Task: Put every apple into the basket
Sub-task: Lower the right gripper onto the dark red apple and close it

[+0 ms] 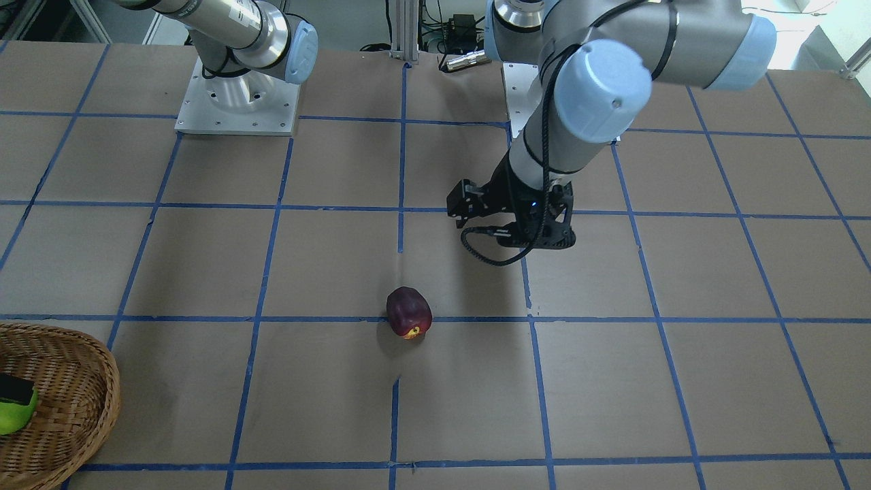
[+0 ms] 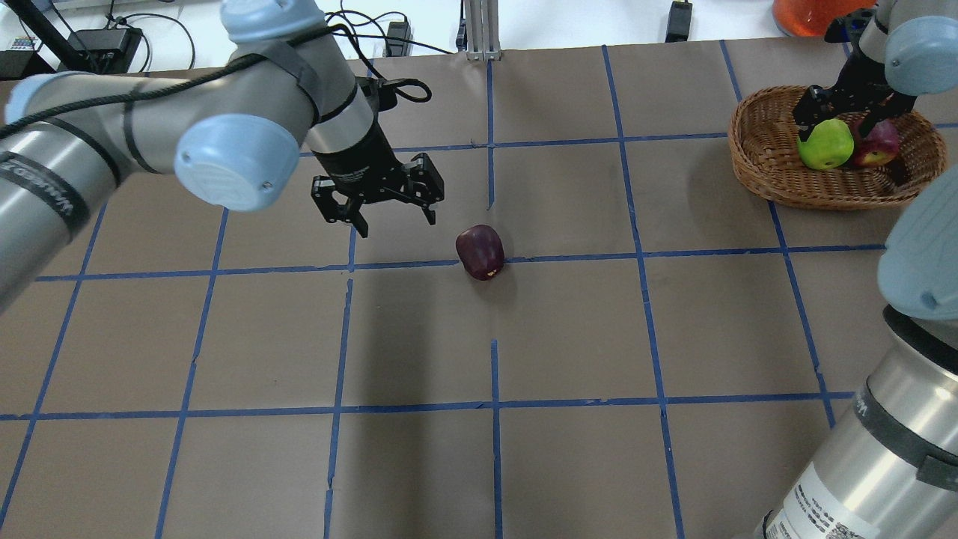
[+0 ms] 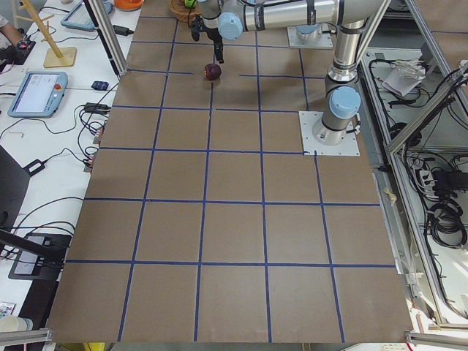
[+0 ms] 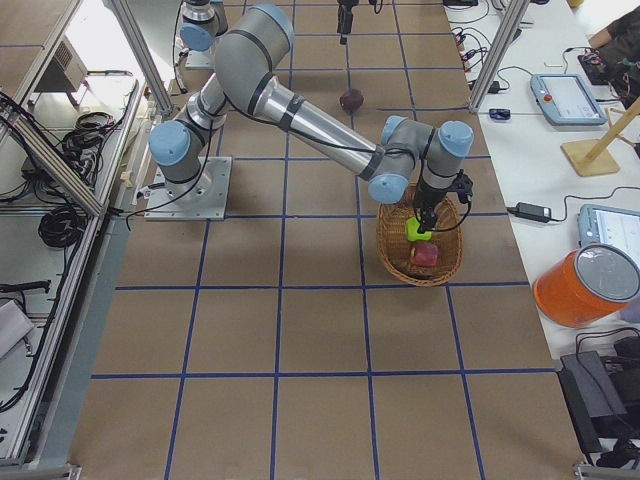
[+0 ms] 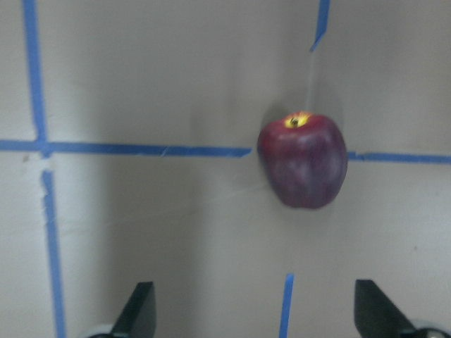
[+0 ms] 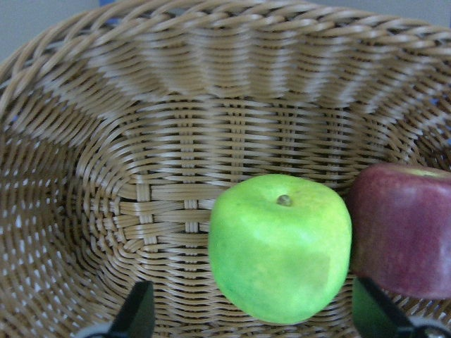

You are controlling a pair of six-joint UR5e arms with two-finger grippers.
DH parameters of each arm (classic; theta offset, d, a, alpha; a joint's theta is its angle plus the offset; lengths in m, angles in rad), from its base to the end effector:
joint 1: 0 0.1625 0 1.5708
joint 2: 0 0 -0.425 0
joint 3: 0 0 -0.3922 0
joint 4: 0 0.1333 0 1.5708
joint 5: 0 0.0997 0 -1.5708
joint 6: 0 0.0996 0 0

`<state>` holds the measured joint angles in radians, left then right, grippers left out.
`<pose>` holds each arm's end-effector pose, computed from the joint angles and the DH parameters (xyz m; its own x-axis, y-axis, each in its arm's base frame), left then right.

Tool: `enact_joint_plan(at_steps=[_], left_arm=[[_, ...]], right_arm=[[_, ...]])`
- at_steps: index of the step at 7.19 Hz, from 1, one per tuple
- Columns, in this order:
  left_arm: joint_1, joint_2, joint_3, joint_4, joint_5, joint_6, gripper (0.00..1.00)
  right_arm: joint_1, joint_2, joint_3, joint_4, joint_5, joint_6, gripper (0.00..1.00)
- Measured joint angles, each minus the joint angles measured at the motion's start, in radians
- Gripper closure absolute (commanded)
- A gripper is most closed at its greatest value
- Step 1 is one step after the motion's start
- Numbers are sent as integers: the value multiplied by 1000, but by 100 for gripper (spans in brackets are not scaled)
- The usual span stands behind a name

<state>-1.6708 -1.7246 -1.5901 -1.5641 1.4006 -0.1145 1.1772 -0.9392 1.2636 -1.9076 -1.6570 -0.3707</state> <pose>-0.2027 -0.5159 0.4016 -0.9882 -0.0421 0.1470 -0.0145 0.9829 0.1836 -0.1623 -0.7161 0.2825 -0.9961 0.0225 0.0847 0.0243 0.9995 0.0196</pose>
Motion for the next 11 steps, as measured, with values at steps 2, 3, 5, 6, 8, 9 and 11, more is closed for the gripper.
enact_joint_plan(at_steps=[2,3,5,6,8,9,11], left_arm=[[41,99,35,-157,56,76,0],[49,134,29,-149,89,70,0],[60,166,14,-42,132,56,0],[61,177,11,-15,137,51,0],[63,185,9,1,138,49,0],[63,185,9,3,138,50,0],[68,181,27,-16,133,43,0]], right_arm=[[106,-81,4,101,41,24,0],[205,-102,6,147,69,74,0],[425,-111,13,185,126,199,0],[515,-106,19,188,136,236,0],[637,-96,49,182,152,293,0],[678,-86,67,178,160,315,0],[721,-57,88,164,210,384,0]])
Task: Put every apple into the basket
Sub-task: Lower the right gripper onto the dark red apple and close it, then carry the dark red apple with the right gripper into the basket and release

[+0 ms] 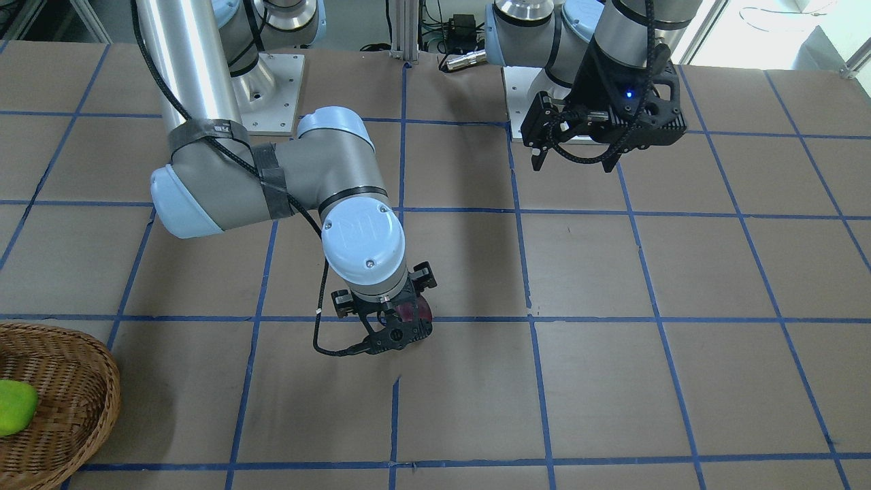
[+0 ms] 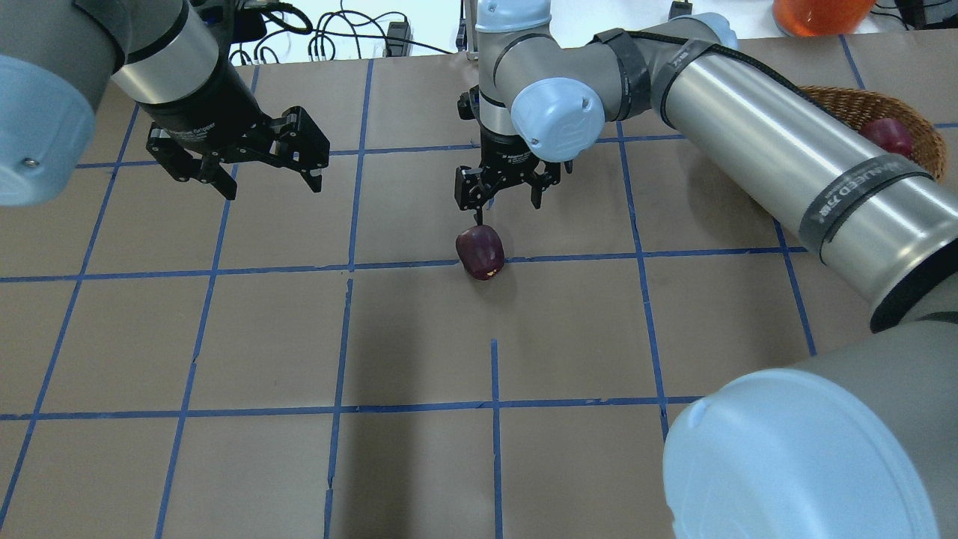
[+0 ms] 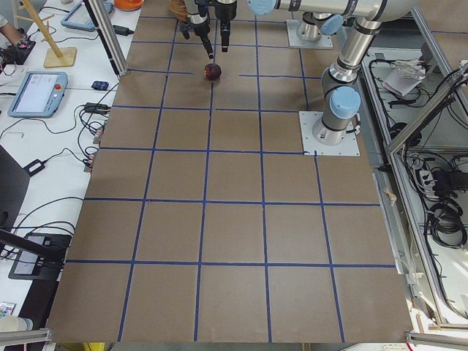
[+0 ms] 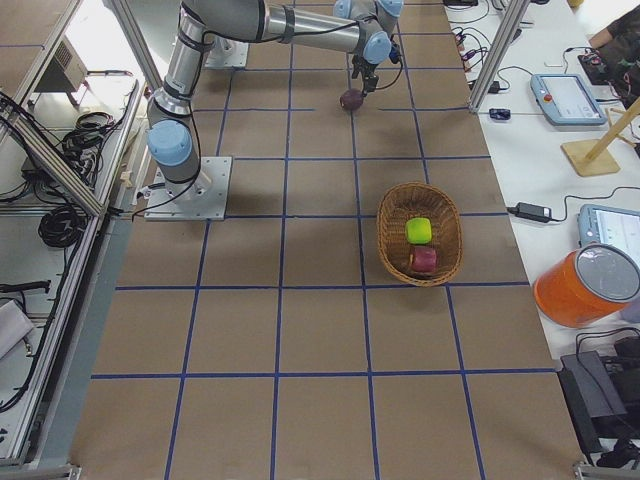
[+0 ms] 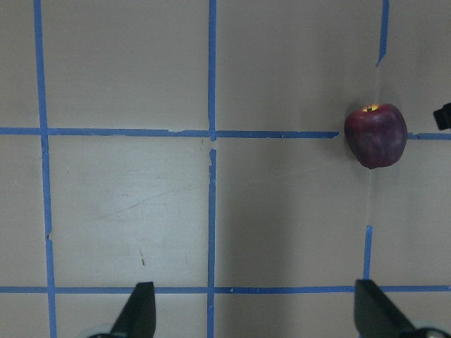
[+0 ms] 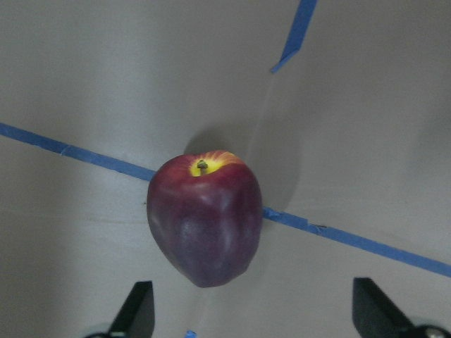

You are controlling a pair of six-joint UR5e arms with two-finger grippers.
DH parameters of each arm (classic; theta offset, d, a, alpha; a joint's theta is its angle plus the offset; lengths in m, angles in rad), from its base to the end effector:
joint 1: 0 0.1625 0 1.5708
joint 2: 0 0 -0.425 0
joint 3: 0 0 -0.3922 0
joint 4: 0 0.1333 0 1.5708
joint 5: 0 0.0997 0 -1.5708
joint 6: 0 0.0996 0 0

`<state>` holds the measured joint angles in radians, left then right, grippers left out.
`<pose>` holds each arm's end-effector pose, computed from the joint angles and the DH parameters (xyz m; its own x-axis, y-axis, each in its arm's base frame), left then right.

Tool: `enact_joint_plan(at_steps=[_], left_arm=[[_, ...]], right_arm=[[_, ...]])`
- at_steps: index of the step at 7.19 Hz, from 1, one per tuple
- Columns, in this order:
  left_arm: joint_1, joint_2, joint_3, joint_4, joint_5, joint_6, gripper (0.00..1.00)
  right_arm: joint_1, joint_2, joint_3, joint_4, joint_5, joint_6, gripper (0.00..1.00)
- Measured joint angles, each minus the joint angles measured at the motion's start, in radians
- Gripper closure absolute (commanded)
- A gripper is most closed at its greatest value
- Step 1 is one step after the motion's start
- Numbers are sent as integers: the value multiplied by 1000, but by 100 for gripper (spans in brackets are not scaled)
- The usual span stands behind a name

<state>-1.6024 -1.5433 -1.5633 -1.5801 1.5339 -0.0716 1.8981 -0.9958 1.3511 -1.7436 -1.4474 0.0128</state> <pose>-0.1522 -0.4779 0.5041 -0.9985 -0.0390 0.0386 -0.0399 0.9989 -0.0230 0.3561 -0.5961 0.2674 -0.9509 -0.2859 -0.1187 -0.3040 0.9349 0.1830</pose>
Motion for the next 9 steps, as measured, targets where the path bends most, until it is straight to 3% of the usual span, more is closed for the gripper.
enact_joint_plan(at_steps=[4,7,8,9], left_arm=[[17,-20,59,-91,5,-15,0],[17,-21,56,-90,-3,-11,0],[16,-19,50,-79,-4,-7,0],[17,-19,47,-64,-3,-3,0]], right_arm=[[36,59,13,-40,25,36,0],[42,75,64,-131,17,32,0],[42,76,75,-148,16,32,29],[42,76,80,-163,14,33,75]])
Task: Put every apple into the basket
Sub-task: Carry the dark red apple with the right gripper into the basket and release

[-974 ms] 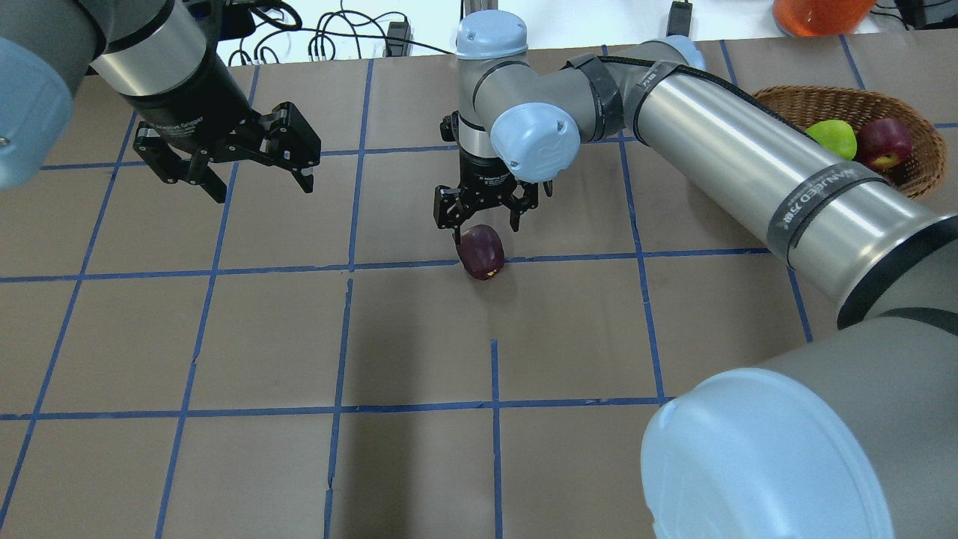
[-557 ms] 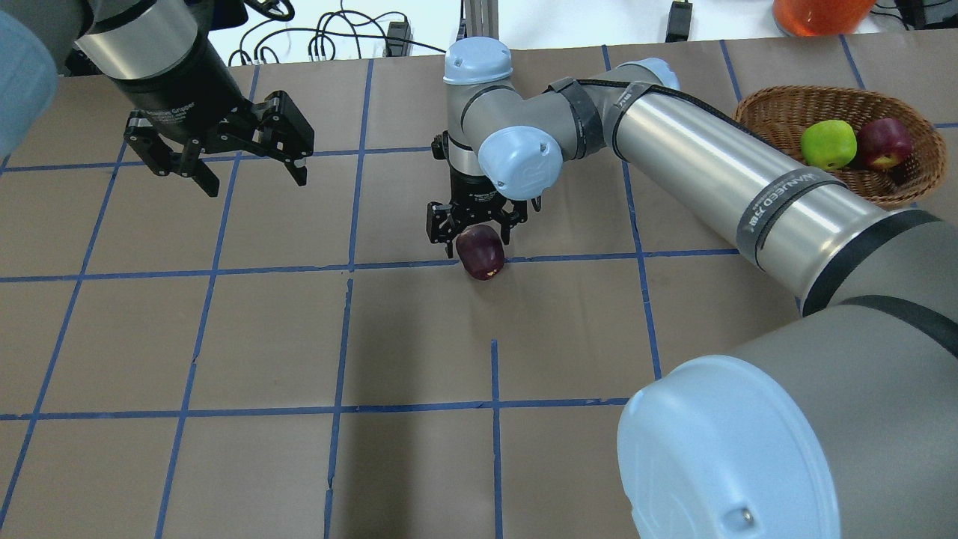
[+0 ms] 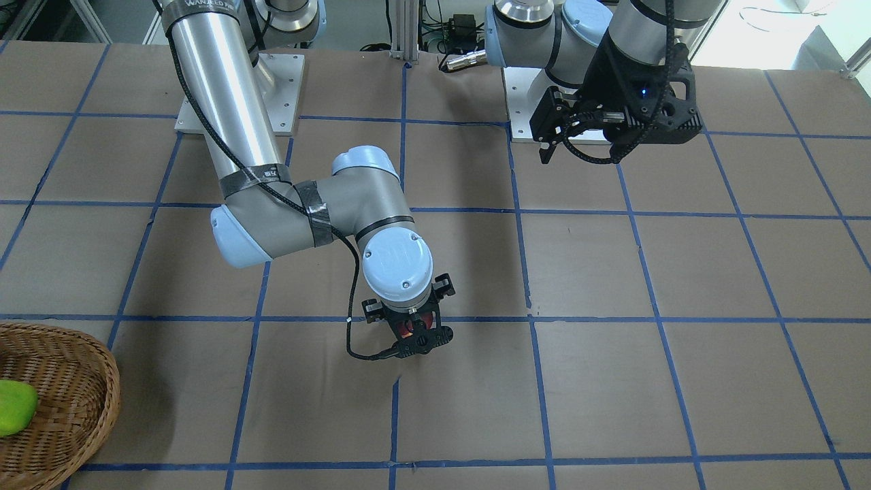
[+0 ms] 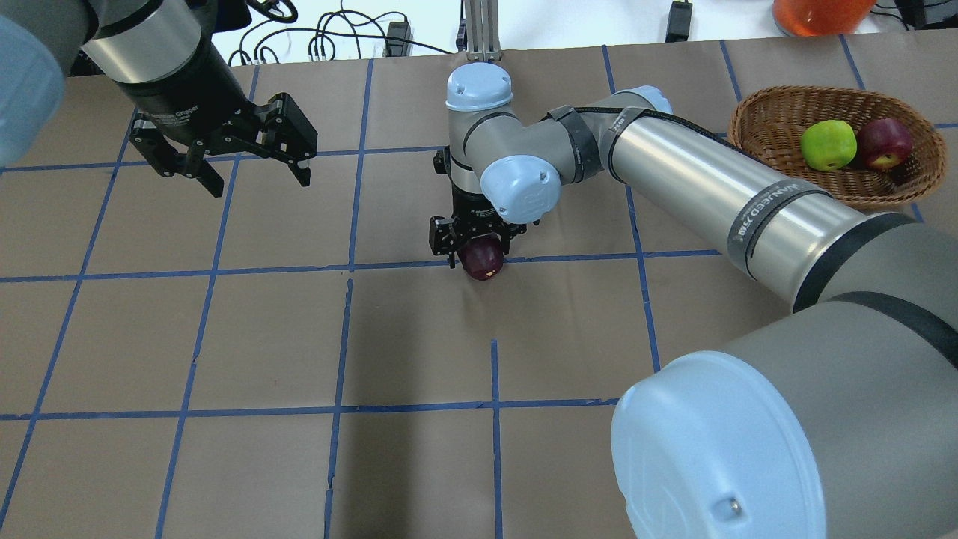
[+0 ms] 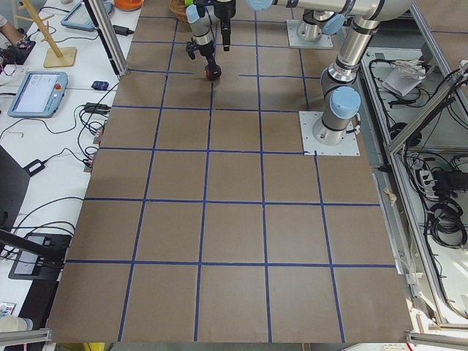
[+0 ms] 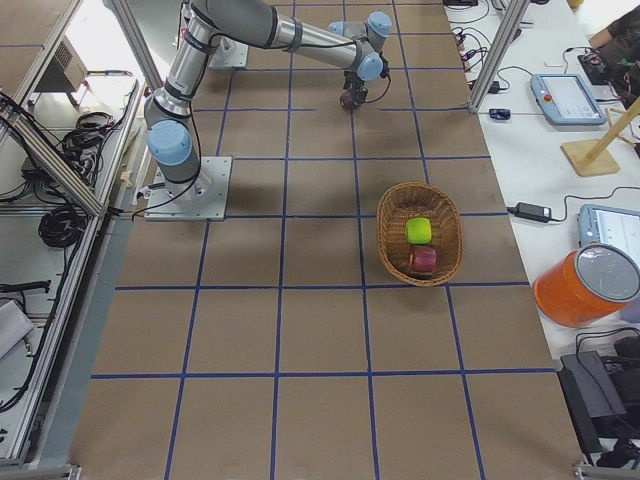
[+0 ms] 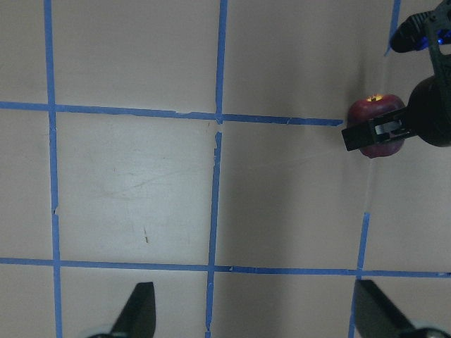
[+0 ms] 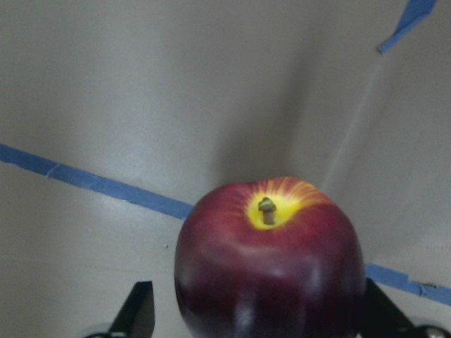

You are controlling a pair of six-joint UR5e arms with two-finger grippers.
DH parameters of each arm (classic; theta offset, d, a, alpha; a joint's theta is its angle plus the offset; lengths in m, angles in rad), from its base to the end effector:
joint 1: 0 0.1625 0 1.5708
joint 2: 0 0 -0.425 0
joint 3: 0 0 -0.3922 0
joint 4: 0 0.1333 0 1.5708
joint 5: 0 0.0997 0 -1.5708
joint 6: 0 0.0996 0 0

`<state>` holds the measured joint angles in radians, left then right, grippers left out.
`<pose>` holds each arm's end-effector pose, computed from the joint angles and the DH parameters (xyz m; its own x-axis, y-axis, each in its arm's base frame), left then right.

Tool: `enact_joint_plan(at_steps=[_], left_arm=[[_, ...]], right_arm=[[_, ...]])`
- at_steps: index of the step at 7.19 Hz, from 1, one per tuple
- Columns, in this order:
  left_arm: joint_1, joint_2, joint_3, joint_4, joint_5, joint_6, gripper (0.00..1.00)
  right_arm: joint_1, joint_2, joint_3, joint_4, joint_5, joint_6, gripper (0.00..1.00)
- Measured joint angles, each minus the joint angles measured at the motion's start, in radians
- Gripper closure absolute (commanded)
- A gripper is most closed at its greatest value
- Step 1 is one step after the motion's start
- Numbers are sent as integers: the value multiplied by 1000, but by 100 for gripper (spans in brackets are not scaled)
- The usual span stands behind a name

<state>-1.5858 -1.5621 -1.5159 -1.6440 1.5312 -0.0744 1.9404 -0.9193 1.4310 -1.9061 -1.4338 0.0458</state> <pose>-0.1445 -0.4843 0.5119 -0.9975 -0.0598 0.0388 -0.0593 0.9982 0.0125 0.3828 -0.5815 0.1938 -0.9477 -0.2931 -0.1263 -0.3126 0.9324 0.1815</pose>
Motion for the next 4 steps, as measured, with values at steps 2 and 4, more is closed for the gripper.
enact_joint_plan(at_steps=[2,4], left_arm=[[1,0,-2,20,4,2,0],[1,1,-3,22,6,2,0]], right_arm=[[-1,0,2,-41,-4,-5,98],[-30,-27,-18,-65,-30,-5,98]])
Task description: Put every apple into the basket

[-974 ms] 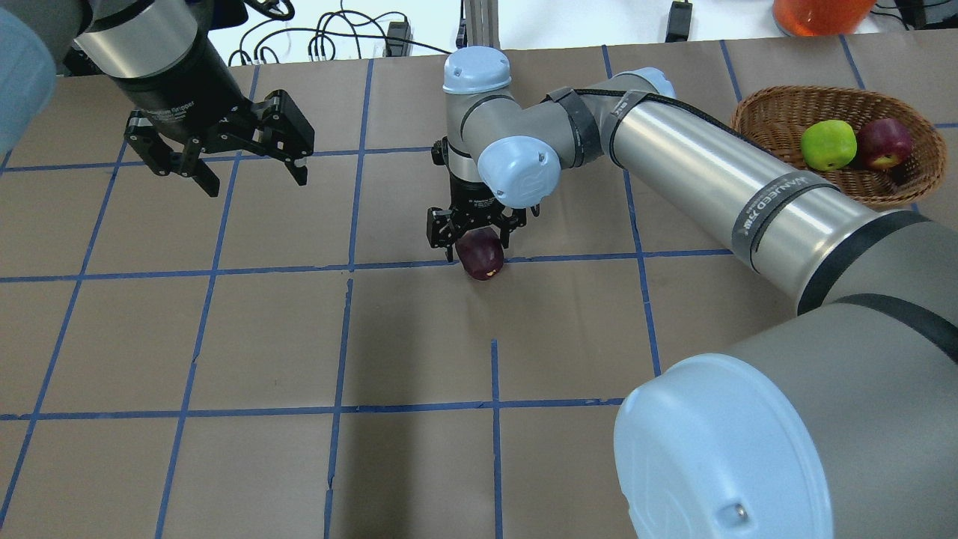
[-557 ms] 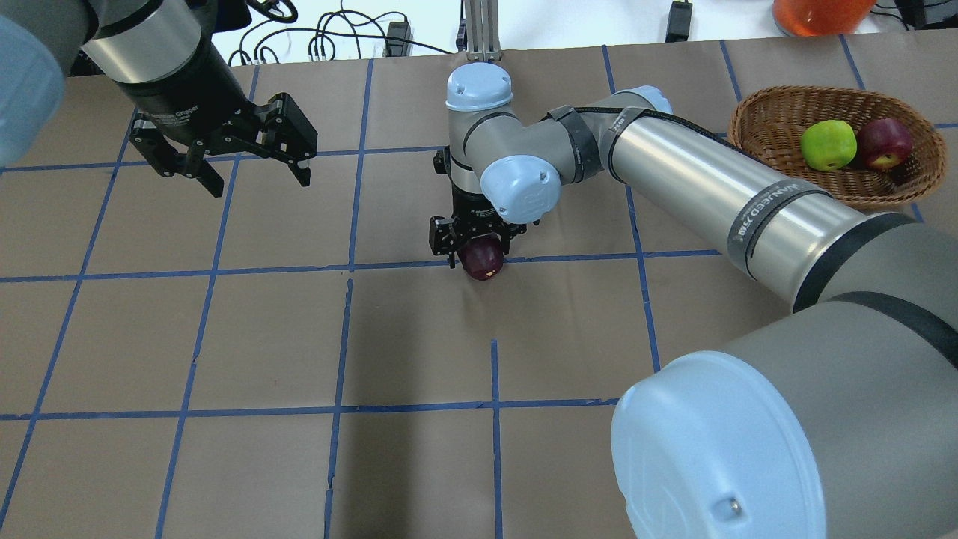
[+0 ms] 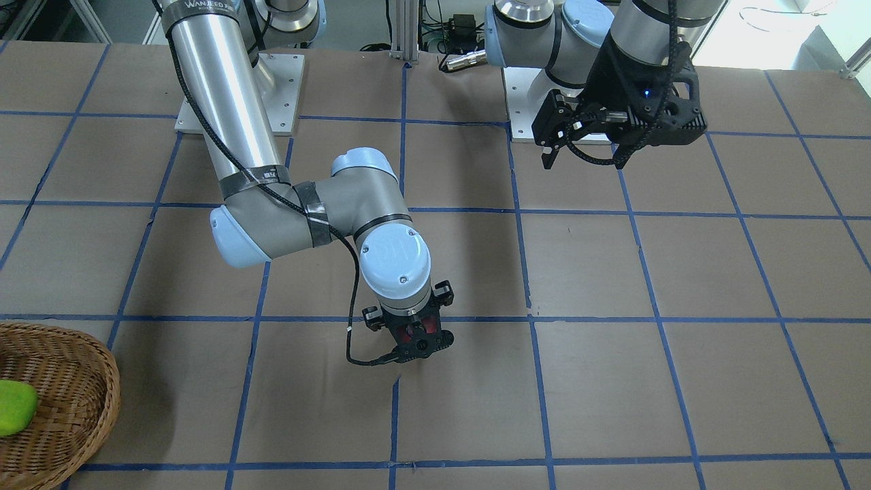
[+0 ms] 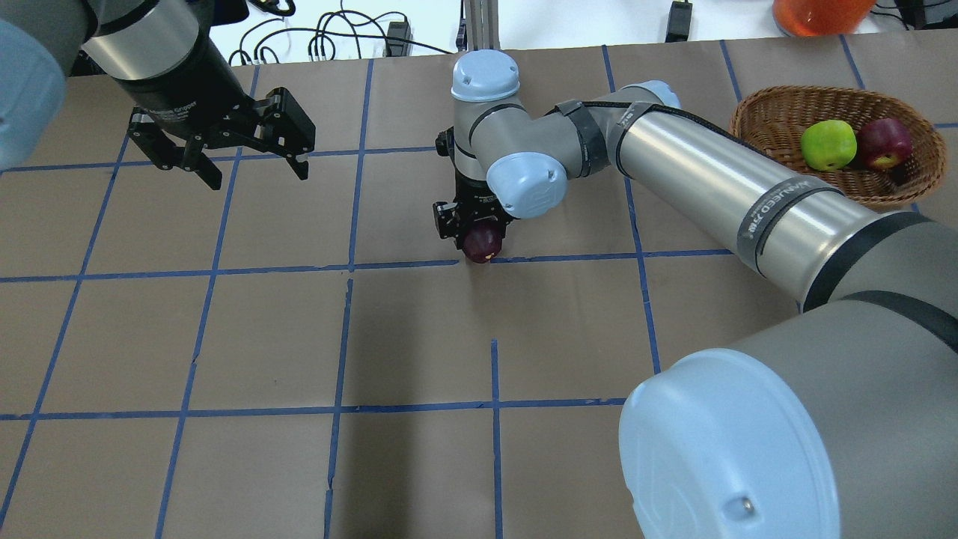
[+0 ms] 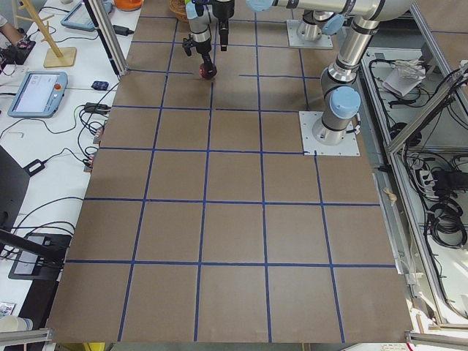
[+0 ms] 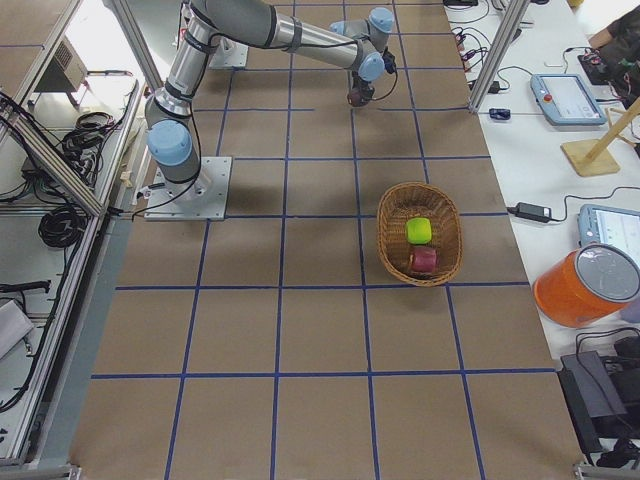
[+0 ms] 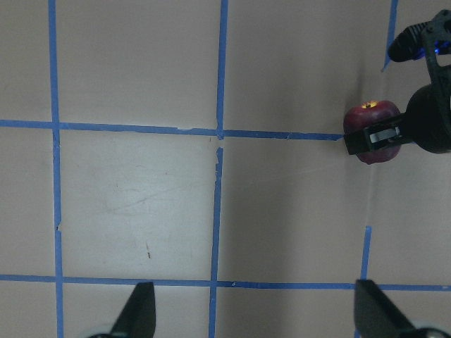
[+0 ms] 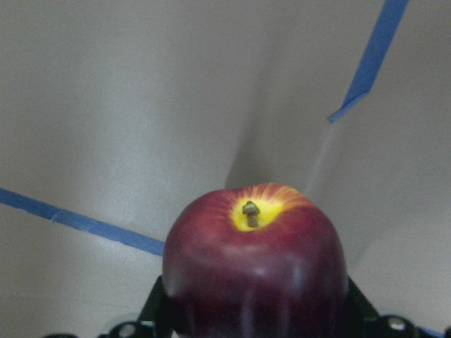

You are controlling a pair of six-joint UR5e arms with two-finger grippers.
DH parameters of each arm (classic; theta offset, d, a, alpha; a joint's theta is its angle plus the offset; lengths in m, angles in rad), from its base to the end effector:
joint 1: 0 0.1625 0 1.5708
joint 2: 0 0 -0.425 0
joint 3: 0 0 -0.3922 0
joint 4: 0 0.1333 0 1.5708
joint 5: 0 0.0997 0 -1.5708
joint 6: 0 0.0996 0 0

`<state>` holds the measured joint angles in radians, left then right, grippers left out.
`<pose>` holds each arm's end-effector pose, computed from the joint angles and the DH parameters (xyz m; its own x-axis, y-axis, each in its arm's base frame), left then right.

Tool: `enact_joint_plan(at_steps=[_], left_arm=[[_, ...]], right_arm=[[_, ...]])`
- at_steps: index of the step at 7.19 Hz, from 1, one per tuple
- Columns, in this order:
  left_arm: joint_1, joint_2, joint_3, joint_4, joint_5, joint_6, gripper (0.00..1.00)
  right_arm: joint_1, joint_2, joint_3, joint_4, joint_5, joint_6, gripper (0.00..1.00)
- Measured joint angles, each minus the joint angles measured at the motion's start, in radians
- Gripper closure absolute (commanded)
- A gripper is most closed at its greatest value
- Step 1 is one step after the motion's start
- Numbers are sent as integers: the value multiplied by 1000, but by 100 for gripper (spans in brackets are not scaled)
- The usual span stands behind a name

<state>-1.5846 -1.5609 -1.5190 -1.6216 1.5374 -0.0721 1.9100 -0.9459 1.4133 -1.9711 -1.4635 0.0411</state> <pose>-0.1433 -0.4861 0.5132 -0.9977 -0.0579 0.0341 -0.0582 0.9983 -0.0085 0.3659 -0.6043 0.2250 -0.9528 -0.2851 -0.1040 -0.2931 0.9534 0.0714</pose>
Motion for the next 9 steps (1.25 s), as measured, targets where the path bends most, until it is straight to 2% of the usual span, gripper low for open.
enact_joint_plan(at_steps=[1,4,6,8,9], left_arm=[[0,0,-1,0,0,0,0],[0,1,-1,0,-1,0,0],[0,1,-1,0,-1,0,0],[0,1,-1,0,-1,0,0],[0,1,-1,0,-1,0,0]], right_arm=[[-48,-38,-26,33,-26,2,98],[-328,-128,-112,184,-89,-13,96],[-499,-123,-121,183,-122,-130,92],[-620,-78,-121,153,-132,-245,83],[-654,-52,-119,115,-134,-296,56]])
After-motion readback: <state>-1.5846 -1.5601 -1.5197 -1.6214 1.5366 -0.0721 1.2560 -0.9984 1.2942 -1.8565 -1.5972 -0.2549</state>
